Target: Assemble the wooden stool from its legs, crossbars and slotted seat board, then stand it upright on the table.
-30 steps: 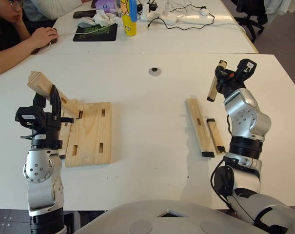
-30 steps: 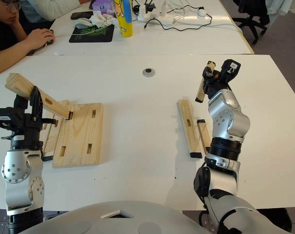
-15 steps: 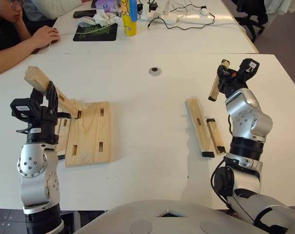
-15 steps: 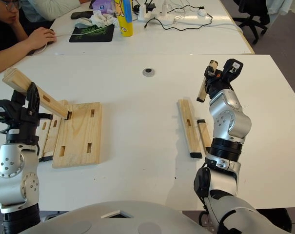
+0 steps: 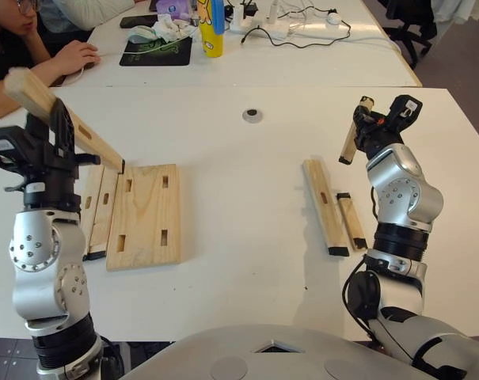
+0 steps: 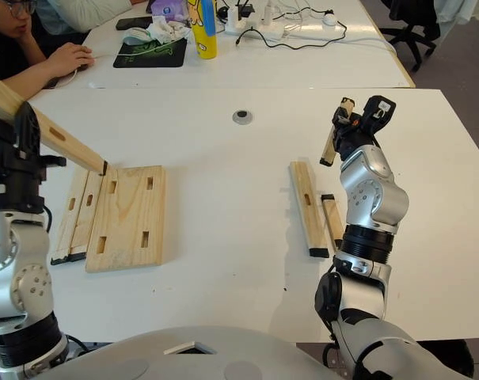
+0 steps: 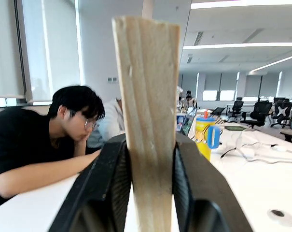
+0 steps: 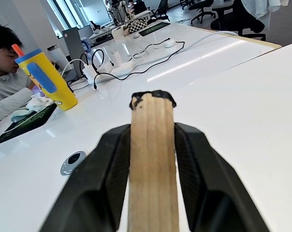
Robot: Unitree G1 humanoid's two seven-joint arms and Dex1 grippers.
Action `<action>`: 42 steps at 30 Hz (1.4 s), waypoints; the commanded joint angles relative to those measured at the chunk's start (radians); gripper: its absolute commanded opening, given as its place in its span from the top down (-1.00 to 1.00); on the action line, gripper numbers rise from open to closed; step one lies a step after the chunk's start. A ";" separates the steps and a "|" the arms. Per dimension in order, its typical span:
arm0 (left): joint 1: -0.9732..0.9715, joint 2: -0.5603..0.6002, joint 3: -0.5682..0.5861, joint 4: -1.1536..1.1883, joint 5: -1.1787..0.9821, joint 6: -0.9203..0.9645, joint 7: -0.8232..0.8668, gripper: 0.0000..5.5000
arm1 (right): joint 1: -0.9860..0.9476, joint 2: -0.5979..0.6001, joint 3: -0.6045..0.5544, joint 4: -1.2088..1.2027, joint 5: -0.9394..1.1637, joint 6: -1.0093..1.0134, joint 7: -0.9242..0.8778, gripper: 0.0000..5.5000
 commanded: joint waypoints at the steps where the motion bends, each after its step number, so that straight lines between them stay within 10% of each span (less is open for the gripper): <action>1: 0.175 0.024 0.072 -0.104 -0.053 0.105 -0.025 0.62 | 0.026 -0.006 -0.023 -0.044 0.017 0.019 -0.013 0.53; 17: 0.381 0.013 0.083 -0.158 -0.124 0.187 -0.059 0.62 | 0.100 0.014 -0.062 -0.133 0.020 0.037 -0.043 0.53; 26: 0.510 -0.101 -0.094 0.114 0.144 -0.131 -0.122 0.62 | 0.039 0.006 -0.031 -0.072 0.015 0.037 -0.018 0.53; 42: 0.174 -0.225 -0.246 0.611 0.358 -0.558 -0.030 0.62 | -0.163 -0.048 0.061 0.168 -0.021 0.003 0.089 0.53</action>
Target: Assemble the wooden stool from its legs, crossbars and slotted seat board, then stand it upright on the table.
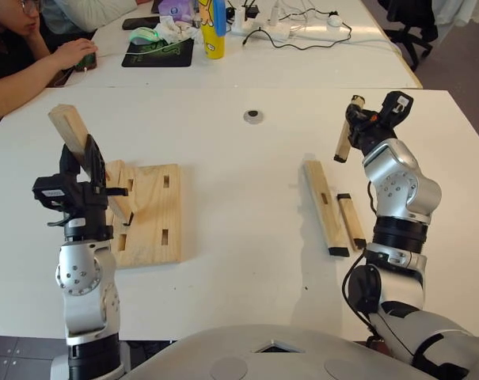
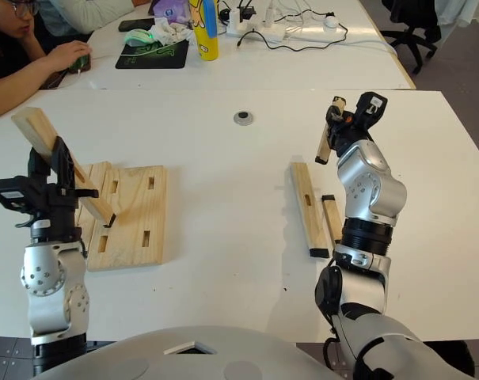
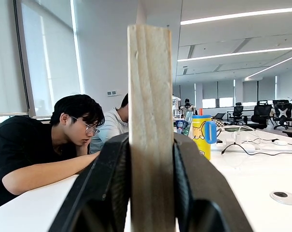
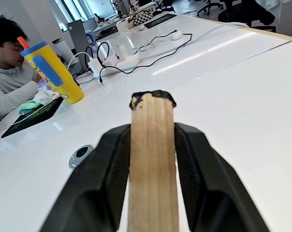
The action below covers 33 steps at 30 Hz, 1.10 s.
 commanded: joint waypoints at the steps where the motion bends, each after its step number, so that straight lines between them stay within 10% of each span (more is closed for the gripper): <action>1: -0.008 -0.057 -0.033 0.180 0.045 0.083 0.048 0.62 | -0.091 -0.036 0.034 0.079 -0.015 -0.025 0.044 0.53; 15: -0.225 0.047 0.068 -0.138 -0.095 0.386 0.052 0.62 | -0.061 -0.043 0.048 0.046 0.003 -0.026 0.080 0.53; 21: -0.468 0.302 0.389 -0.090 -0.944 0.894 0.130 0.62 | -0.033 -0.045 0.038 0.019 0.005 -0.022 0.073 0.53; 25: -0.316 0.410 0.409 0.024 -1.416 1.084 0.125 0.62 | -0.012 -0.041 0.025 -0.002 0.006 -0.024 0.057 0.53; 33: 0.165 0.447 0.300 0.003 -1.485 1.331 -0.042 0.62 | 0.012 -0.028 0.020 -0.035 0.011 -0.014 0.042 0.53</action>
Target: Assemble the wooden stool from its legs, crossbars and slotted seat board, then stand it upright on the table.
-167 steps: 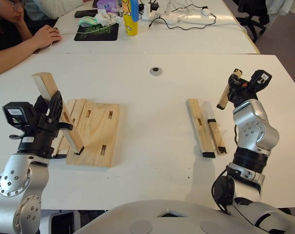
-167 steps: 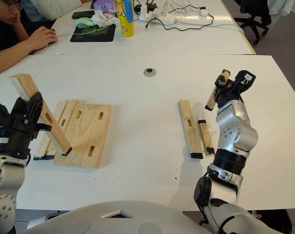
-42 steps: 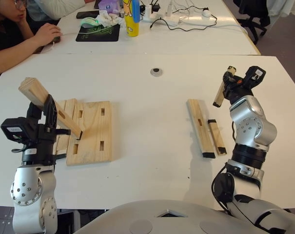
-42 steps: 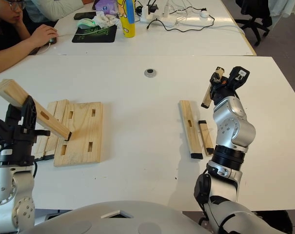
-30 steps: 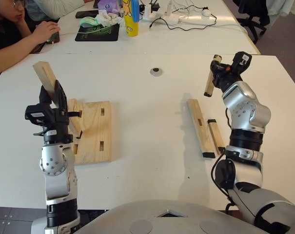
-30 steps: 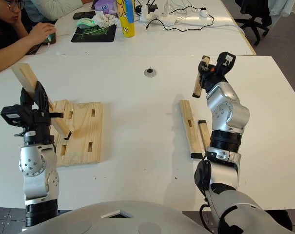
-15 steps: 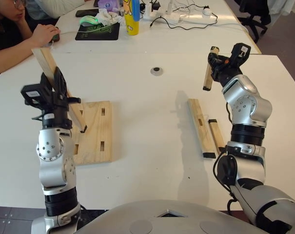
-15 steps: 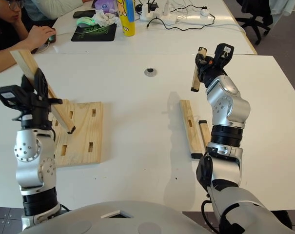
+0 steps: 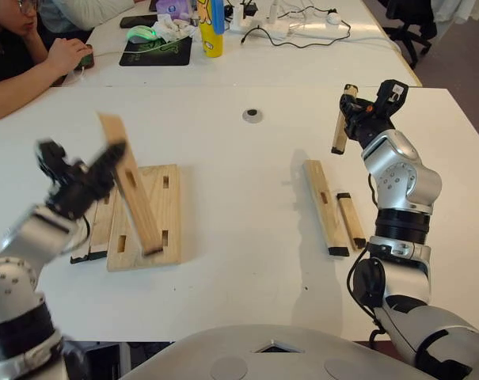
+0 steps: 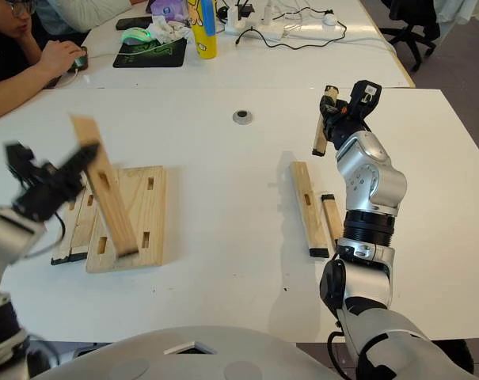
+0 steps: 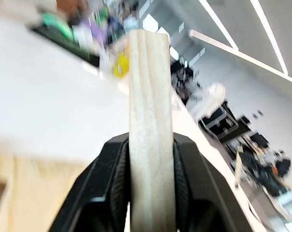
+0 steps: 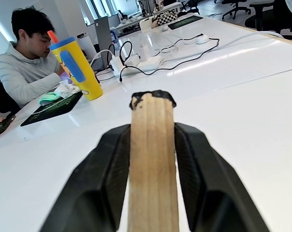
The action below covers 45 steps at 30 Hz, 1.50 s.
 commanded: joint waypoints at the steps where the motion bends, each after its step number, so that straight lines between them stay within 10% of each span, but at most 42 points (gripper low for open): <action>1: 0.262 0.088 -0.022 0.016 -0.102 0.174 -0.104 0.62 | 0.034 0.008 -0.016 -0.065 0.012 0.021 -0.026 0.53; 13: 0.251 0.024 -0.232 0.268 0.318 0.025 -0.212 0.63 | 0.007 0.018 -0.004 -0.074 0.019 0.047 -0.031 0.53; 26: -0.355 -0.072 -0.466 0.828 0.657 -0.262 -0.362 0.63 | -0.100 0.024 0.031 -0.005 0.021 0.050 0.000 0.53; 40: -0.393 -0.237 -0.202 -0.014 0.419 -0.250 0.030 0.63 | -0.093 0.020 0.044 -0.009 0.014 0.044 0.022 0.53; 45: -0.509 -0.263 -0.212 0.062 0.620 -0.379 0.131 0.63 | -0.047 -0.040 0.215 -0.223 0.174 0.180 0.371 0.53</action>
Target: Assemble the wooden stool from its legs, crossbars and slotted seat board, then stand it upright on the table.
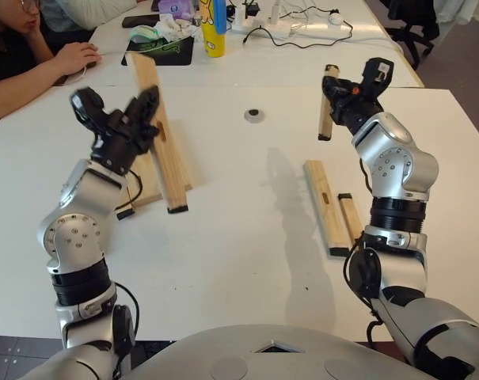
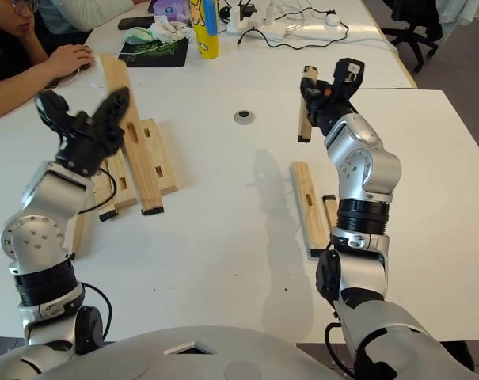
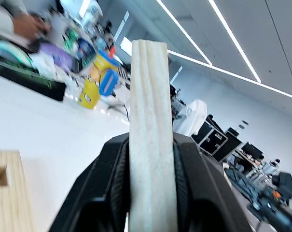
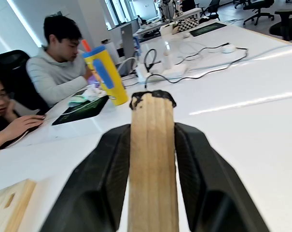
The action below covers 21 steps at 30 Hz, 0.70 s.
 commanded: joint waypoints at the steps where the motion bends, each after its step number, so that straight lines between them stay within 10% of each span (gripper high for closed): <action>1: -0.072 -0.010 -0.047 0.107 0.198 -0.097 0.029 0.63 | 0.033 -0.061 0.113 -0.219 0.221 0.172 0.298 0.53; 8: -0.169 -0.118 -0.140 0.261 0.384 -0.198 0.016 0.63 | -0.084 -0.137 0.259 -0.194 0.427 0.417 0.606 0.53; 21: -0.273 -0.250 -0.179 0.248 0.415 -0.185 0.012 0.63 | -0.176 -0.037 0.382 -0.014 0.330 0.424 0.610 0.53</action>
